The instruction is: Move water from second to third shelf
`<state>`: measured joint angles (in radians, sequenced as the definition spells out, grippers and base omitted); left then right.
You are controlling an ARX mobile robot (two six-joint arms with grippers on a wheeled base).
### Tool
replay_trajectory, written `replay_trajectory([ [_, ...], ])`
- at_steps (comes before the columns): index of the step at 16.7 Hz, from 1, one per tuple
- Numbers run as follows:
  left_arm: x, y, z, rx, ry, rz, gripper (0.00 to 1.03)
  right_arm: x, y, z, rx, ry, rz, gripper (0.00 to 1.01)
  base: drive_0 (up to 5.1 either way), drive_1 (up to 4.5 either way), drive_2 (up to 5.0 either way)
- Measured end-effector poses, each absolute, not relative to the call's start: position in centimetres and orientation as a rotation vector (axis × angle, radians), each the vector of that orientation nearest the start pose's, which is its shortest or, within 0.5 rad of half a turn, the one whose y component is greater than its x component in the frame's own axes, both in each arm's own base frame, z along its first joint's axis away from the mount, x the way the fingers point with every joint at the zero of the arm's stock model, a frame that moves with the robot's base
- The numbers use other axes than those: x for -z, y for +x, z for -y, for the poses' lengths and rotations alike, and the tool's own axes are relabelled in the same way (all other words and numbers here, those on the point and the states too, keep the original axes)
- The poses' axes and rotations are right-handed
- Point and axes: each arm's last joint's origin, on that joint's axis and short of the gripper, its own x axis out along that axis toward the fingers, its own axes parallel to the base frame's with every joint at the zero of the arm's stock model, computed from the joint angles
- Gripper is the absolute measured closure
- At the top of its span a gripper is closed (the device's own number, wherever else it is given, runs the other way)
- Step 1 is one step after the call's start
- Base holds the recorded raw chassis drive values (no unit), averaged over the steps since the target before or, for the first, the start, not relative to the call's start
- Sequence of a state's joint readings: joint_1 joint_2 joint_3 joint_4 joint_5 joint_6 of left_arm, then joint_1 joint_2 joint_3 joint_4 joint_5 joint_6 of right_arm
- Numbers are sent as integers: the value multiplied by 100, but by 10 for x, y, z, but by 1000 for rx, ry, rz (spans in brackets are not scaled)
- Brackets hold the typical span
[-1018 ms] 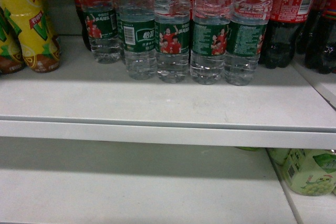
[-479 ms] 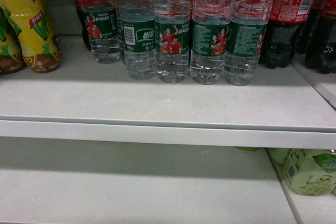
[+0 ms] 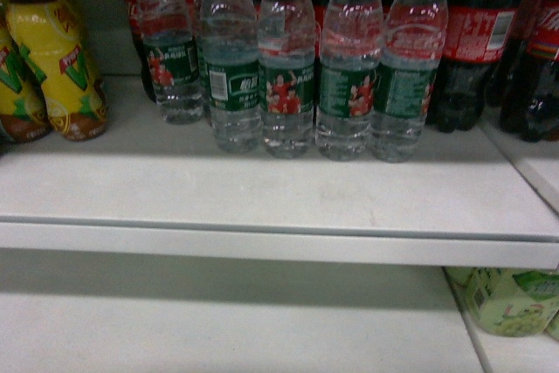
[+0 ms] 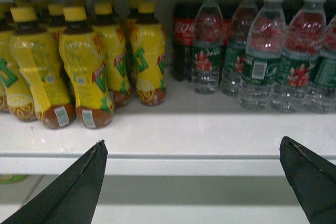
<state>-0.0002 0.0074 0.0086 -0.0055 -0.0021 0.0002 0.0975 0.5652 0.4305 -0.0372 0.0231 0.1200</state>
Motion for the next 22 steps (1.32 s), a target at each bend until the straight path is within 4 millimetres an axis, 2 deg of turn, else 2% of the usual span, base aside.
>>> replay_trajectory([
  [22, -166, 98, 0, -1, 0, -1, 5, -257, 142, -13, -65, 110, -164, 59, 0, 0, 0],
])
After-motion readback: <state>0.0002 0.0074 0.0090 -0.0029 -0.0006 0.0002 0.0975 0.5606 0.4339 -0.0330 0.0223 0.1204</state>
